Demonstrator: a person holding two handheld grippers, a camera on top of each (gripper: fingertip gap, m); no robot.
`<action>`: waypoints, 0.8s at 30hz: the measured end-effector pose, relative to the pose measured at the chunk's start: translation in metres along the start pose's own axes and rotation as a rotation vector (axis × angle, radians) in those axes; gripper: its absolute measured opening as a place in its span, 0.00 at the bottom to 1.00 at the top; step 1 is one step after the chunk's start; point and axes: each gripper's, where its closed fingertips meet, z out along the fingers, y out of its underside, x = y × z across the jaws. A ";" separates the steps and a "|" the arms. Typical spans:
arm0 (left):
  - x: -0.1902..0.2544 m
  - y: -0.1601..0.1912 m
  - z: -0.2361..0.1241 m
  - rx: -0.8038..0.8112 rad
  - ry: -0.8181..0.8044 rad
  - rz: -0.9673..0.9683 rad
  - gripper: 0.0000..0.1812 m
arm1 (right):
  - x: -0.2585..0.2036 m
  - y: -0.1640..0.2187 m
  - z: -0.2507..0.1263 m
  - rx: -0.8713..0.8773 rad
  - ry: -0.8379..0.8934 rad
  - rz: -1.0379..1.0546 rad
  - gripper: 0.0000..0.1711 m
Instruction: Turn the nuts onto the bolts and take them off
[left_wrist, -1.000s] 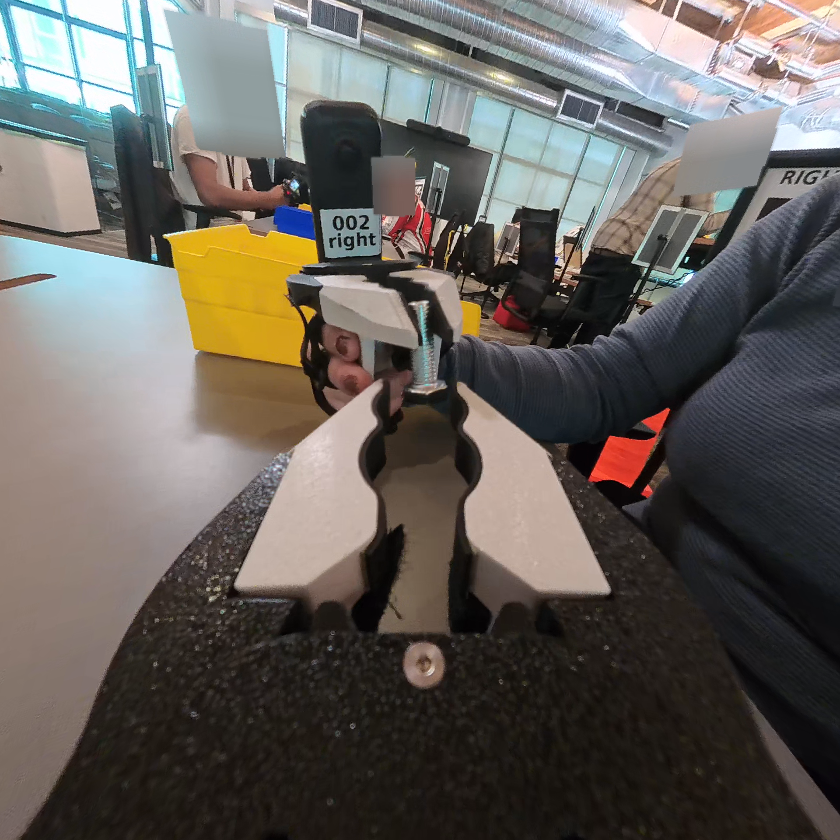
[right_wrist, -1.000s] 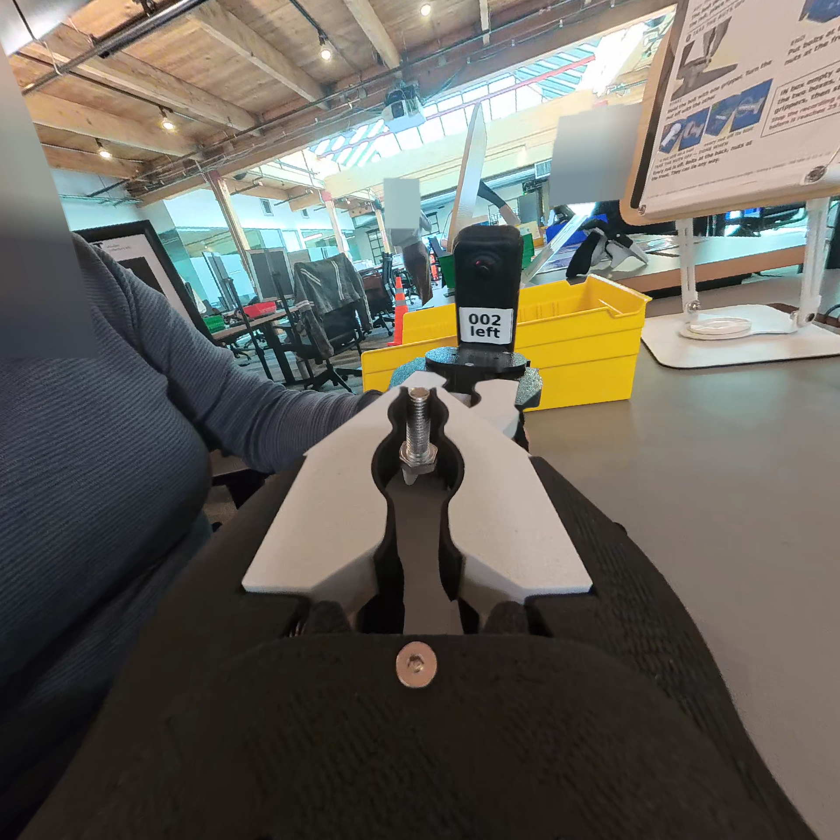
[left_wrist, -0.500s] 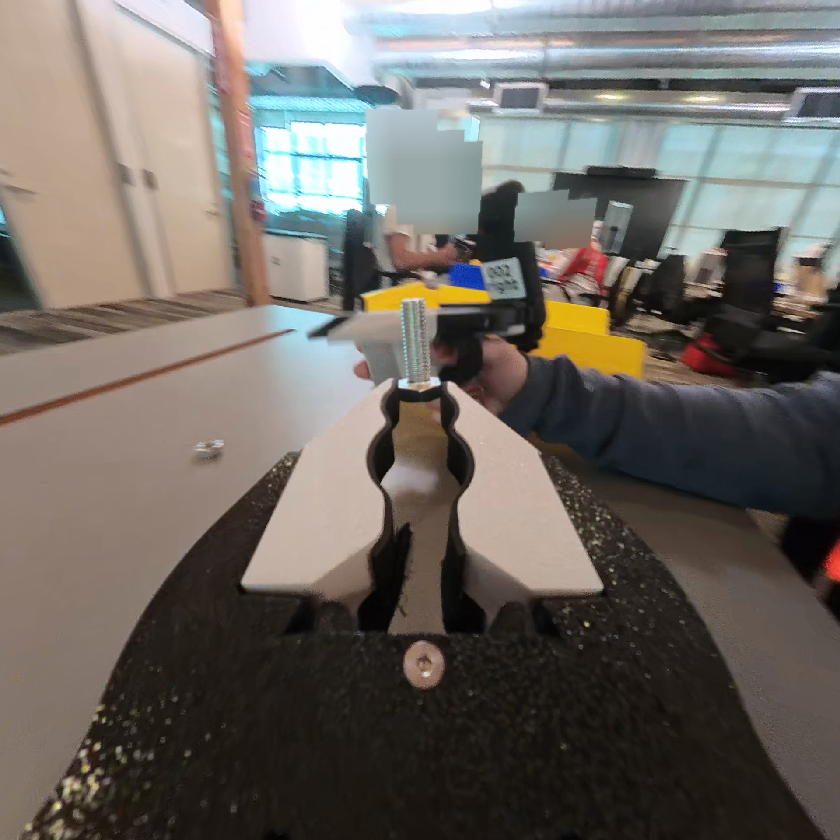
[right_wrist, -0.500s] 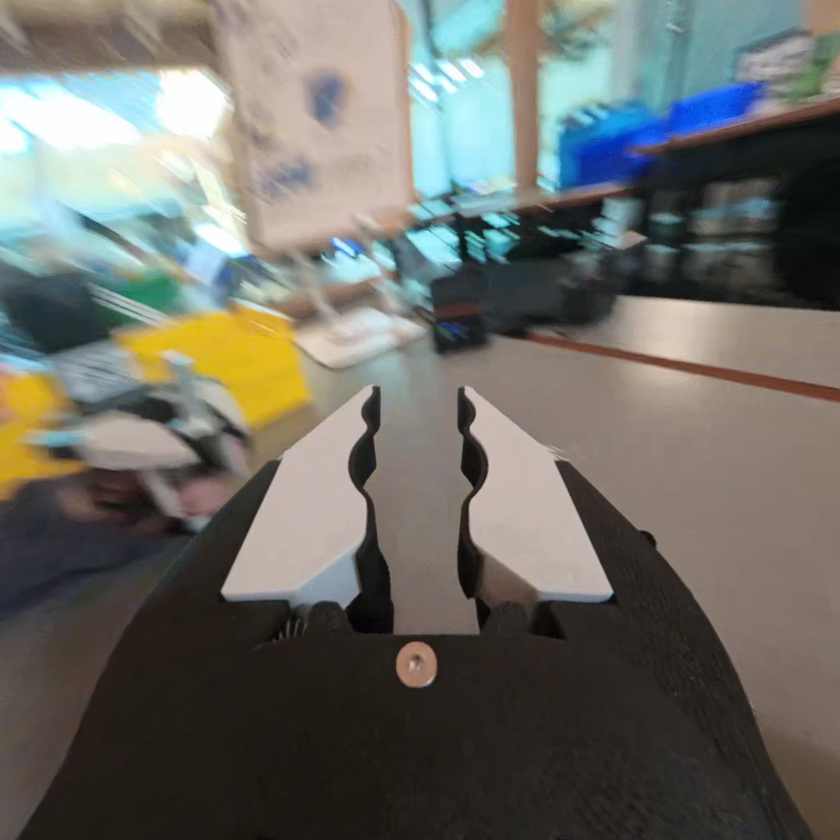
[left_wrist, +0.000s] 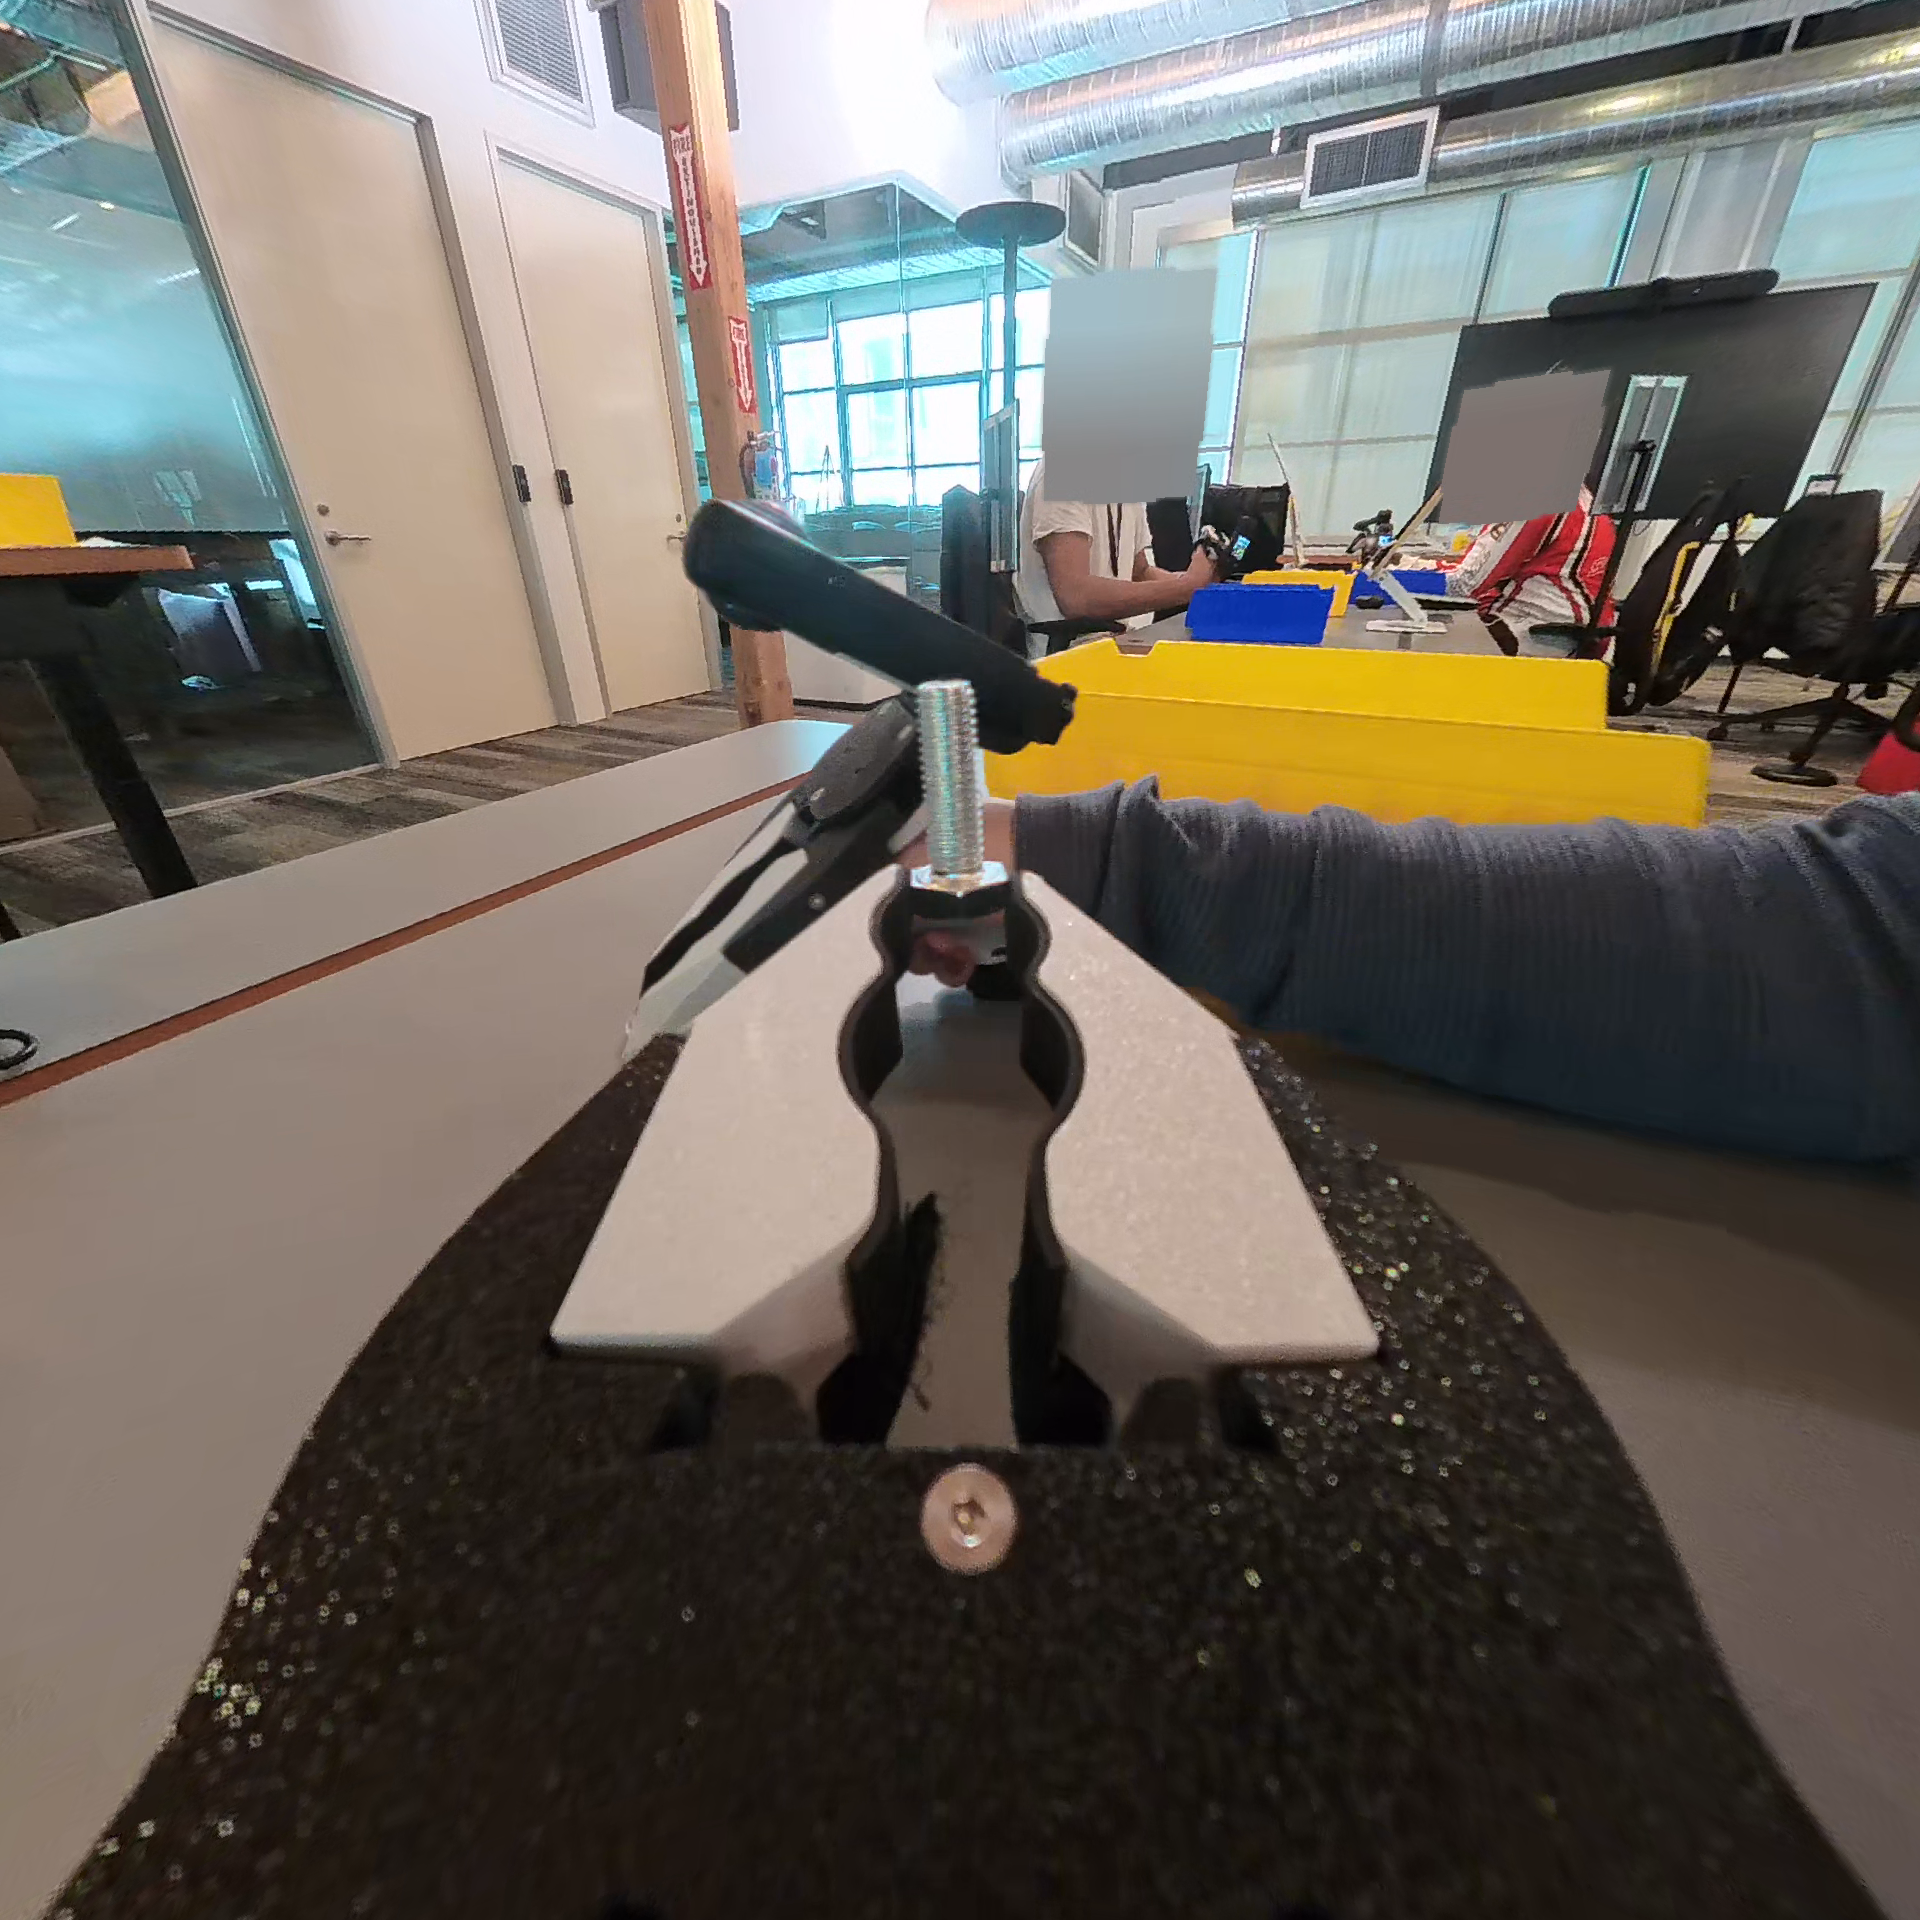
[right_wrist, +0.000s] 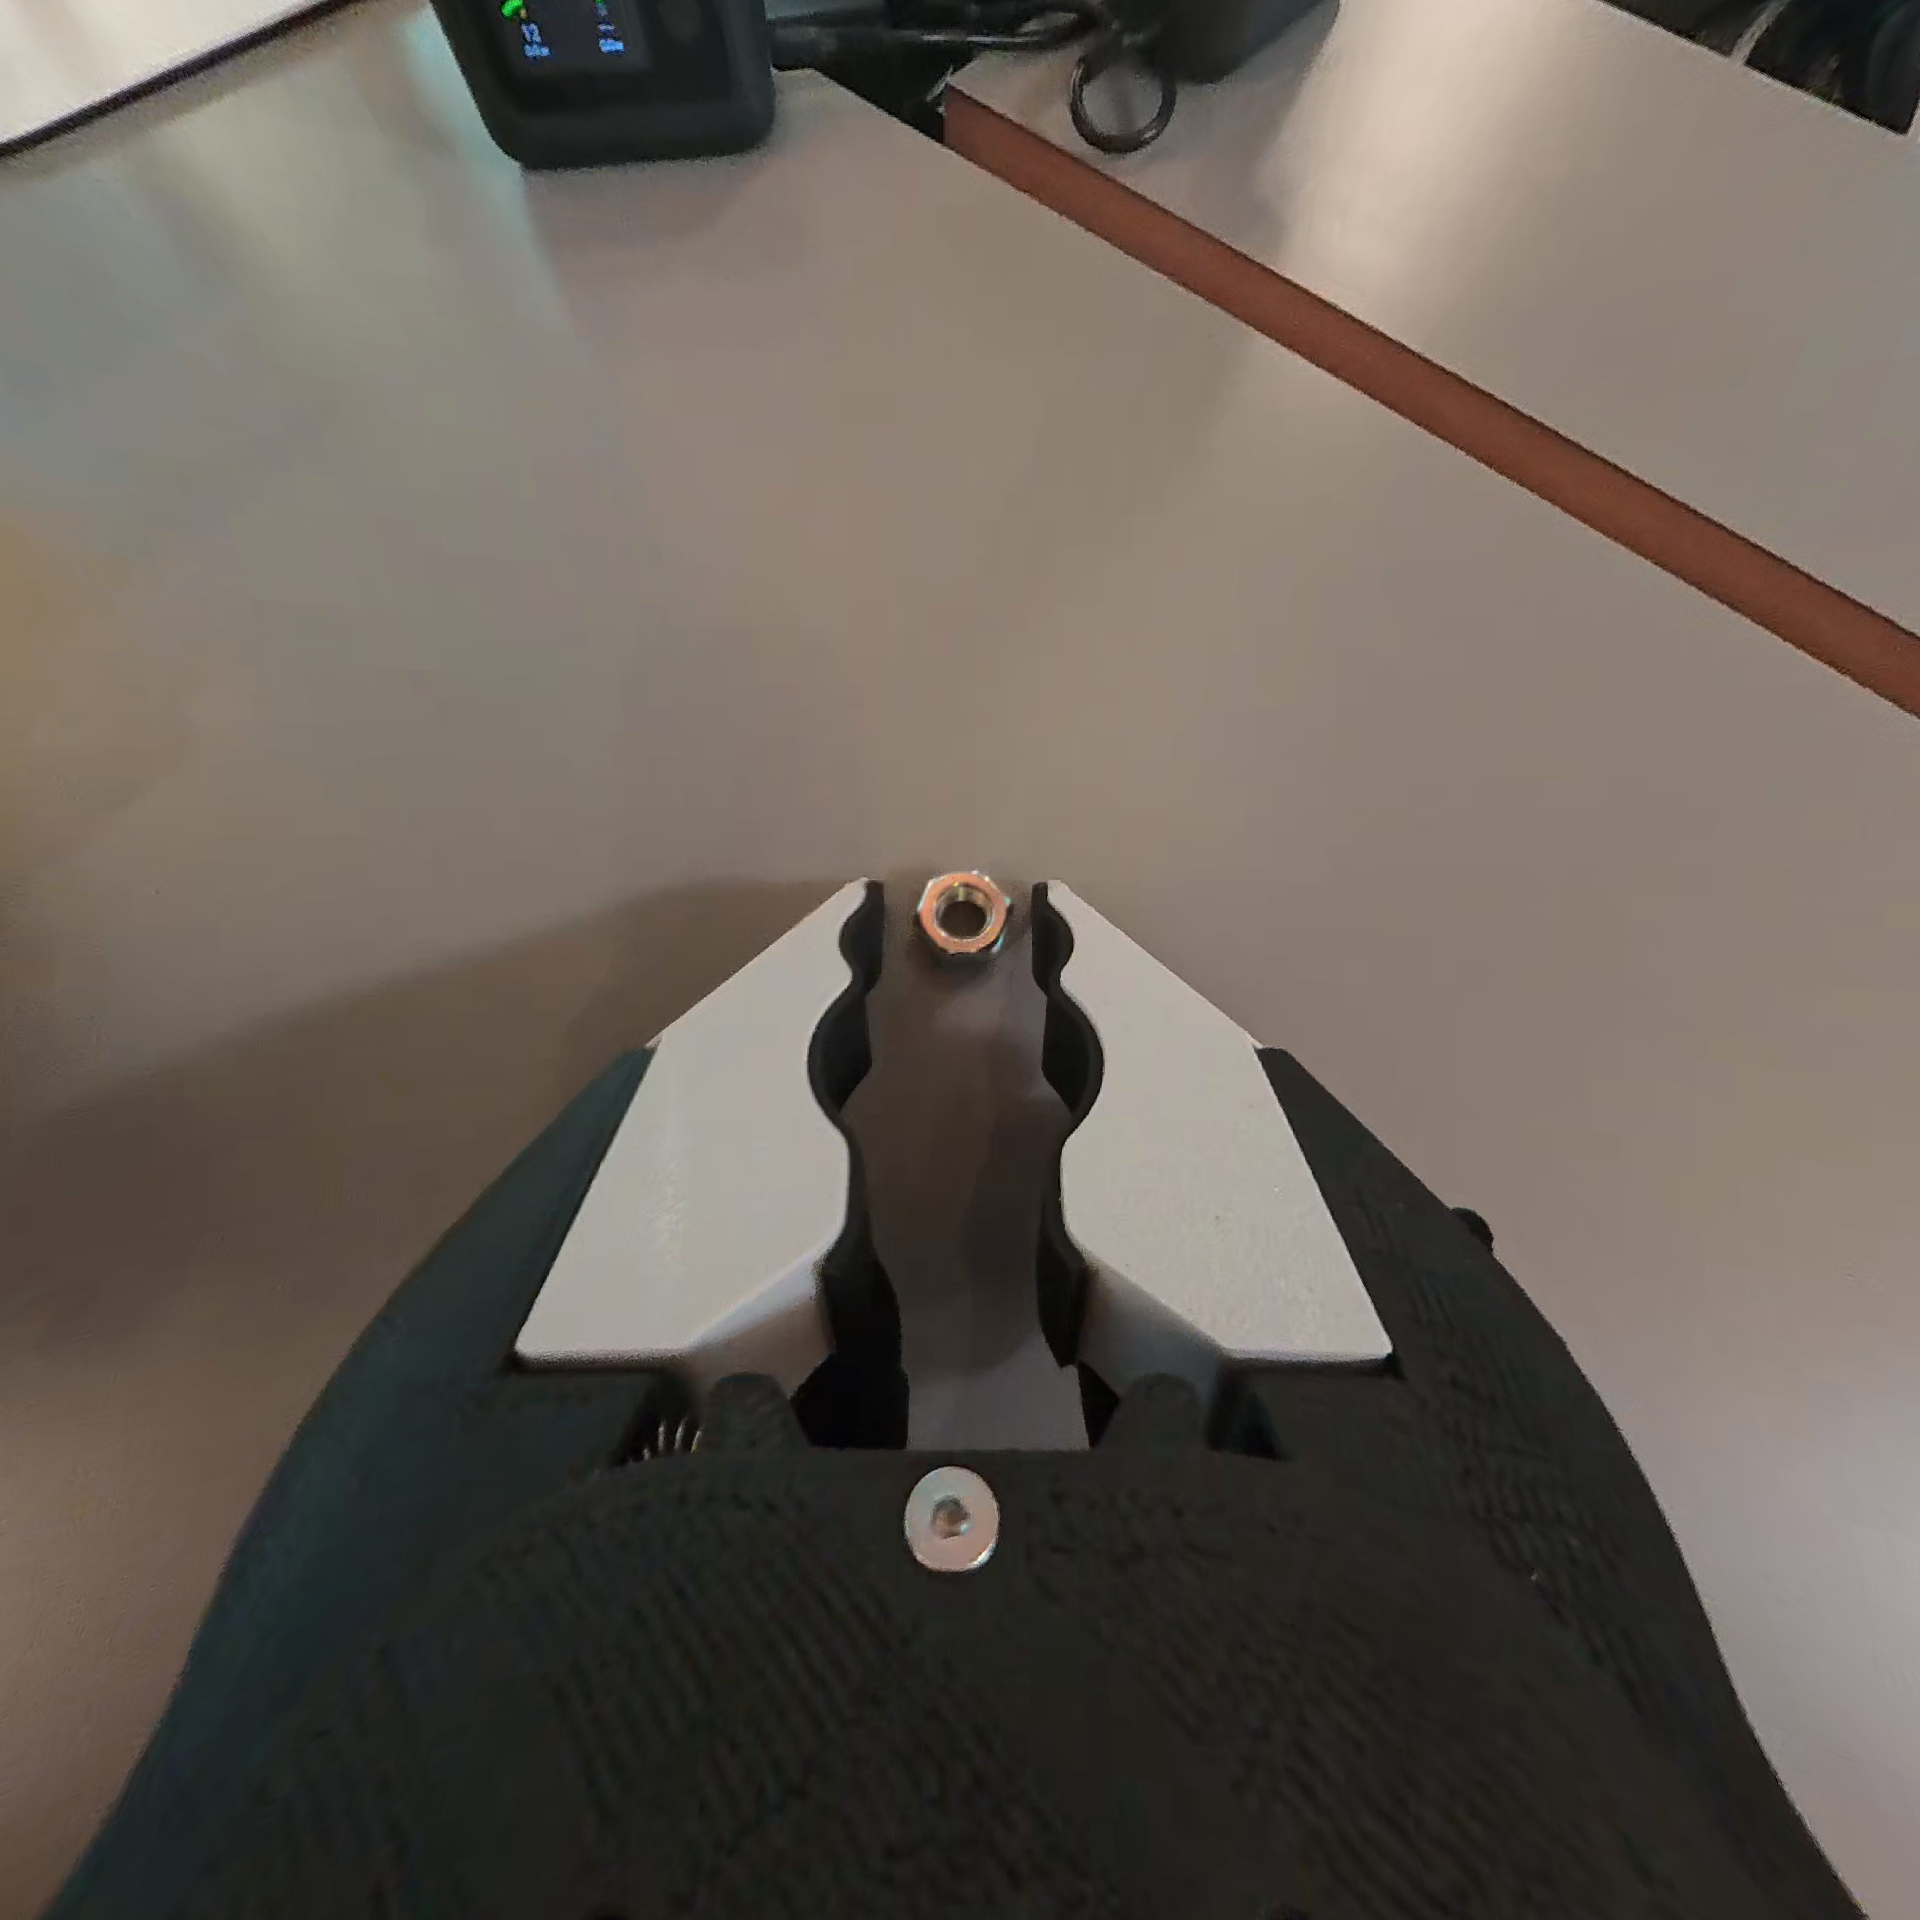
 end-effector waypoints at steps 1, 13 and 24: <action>0.000 0.000 0.001 -0.003 0.001 0.001 0.08 | 0.001 -0.001 0.001 0.000 0.004 0.000 0.14; -0.012 -0.001 -0.003 0.001 -0.073 0.032 0.09 | -0.104 -0.093 -0.137 0.416 -0.501 -0.248 0.10; 0.006 0.007 0.002 -0.052 0.025 0.091 0.09 | -0.155 -0.052 -0.170 0.181 -0.712 -0.434 0.10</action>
